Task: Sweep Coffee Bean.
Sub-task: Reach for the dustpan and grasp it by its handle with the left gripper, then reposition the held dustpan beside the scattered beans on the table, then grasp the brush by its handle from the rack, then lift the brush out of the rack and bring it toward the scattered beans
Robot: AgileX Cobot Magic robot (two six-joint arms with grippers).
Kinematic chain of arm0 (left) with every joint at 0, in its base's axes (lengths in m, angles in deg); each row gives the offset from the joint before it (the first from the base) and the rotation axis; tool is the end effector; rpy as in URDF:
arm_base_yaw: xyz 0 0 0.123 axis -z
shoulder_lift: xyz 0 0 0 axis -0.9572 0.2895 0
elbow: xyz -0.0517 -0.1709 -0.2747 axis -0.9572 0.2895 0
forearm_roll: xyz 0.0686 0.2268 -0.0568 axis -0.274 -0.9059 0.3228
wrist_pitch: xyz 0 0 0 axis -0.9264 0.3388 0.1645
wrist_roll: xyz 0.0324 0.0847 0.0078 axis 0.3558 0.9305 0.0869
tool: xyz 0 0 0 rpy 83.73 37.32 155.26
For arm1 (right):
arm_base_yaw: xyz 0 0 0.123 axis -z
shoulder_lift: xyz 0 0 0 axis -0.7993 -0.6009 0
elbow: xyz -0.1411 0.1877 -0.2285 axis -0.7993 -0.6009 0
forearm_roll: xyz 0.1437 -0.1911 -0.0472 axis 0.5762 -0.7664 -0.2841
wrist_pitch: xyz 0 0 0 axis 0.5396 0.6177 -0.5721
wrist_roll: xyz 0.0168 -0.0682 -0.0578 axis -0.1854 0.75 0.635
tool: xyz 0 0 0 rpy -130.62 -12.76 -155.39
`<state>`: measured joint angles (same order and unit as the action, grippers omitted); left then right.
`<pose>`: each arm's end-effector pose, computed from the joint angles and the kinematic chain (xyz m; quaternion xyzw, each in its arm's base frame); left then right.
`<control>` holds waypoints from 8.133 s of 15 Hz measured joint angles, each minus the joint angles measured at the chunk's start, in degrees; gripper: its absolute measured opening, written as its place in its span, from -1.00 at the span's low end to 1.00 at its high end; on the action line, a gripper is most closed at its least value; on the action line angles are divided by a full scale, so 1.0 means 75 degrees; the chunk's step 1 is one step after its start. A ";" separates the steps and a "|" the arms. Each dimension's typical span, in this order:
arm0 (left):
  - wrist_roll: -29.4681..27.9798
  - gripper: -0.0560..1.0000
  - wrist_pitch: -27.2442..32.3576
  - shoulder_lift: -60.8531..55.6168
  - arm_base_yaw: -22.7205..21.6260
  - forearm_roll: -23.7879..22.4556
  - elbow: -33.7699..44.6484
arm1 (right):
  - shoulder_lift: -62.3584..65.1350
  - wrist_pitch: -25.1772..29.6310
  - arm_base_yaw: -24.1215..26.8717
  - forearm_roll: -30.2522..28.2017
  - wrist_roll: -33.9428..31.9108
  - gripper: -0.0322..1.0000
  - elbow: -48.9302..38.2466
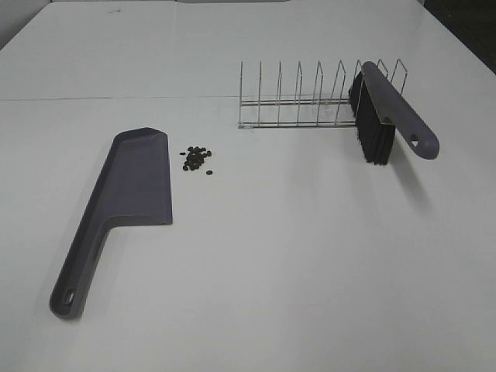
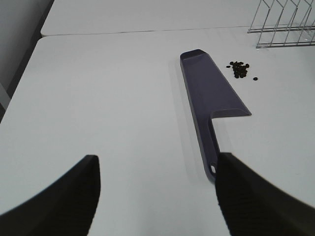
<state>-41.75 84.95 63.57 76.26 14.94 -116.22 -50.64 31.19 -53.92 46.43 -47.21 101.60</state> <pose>-0.0559 -0.0039 0.2734 0.0341 0.8511 -0.0514 0.5215 -0.0583 0.0128 0.2749 -0.0970 0.8449 0.0362 0.5248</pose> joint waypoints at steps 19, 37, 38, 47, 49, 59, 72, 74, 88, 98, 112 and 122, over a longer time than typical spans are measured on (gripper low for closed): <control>-0.0122 0.26 -0.2552 1.1589 0.0107 0.1536 -0.3209 | 0.0000 0.0000 0.0000 0.0000 0.0000 -0.08 0.0000; -0.0947 0.34 -0.3125 1.5294 0.1818 0.0940 -0.4255 | 0.0000 0.0000 0.0000 0.0000 0.0000 -0.08 0.0000; -0.0947 0.34 -0.3140 1.5363 0.1818 0.0932 -0.4324 | 0.0000 0.0000 0.0000 0.0000 0.0000 -0.08 0.0000; -0.1062 -0.27 -0.2552 1.5539 0.1818 0.0924 -0.4568 | 0.0000 0.0000 0.0000 0.0000 0.0000 -0.08 0.0000; -0.1115 -0.27 -0.2506 1.5470 0.1818 0.0924 -0.4568 | 0.0000 0.0000 0.0000 0.0000 0.0000 -0.08 0.0000; -0.1154 -0.27 -0.2384 1.4286 0.1818 0.0848 -0.4538 | 0.0000 0.0000 0.0000 0.0000 0.0000 -0.08 0.0000; -0.1154 -0.27 -0.2384 1.4278 0.1818 0.0756 -0.4538 | -0.5180 -0.3613 0.0000 0.0176 -0.0199 -0.07 0.1261; -0.1154 -0.27 -0.2384 1.4278 0.1818 0.0756 -0.4538 | -0.6814 -0.3812 0.0000 0.0176 -0.0199 0.00 0.2208; -0.1154 -0.27 -0.2384 1.4278 0.1818 0.0749 -0.4538 | -1.5707 -0.1337 0.0000 -0.0336 -0.0191 0.27 1.0336; -0.1154 -0.27 -0.2384 1.4278 0.1818 0.0749 -0.4538 | -1.7960 -0.1665 0.0000 -0.0351 -0.0191 0.24 1.0817; -0.1154 -0.27 -0.2384 1.4278 0.1818 0.0749 -0.4538 | -1.6478 -0.1054 0.0031 -0.0390 -0.0604 -0.39 1.0825; -0.1215 -0.27 -0.2384 1.4278 0.1818 0.0542 -0.4538 | -1.5195 0.0879 -0.1299 -0.0688 -0.0825 -0.39 1.0695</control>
<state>-50.86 67.07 170.66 89.90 19.00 -150.26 -164.61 37.78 -63.66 41.27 -53.40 181.81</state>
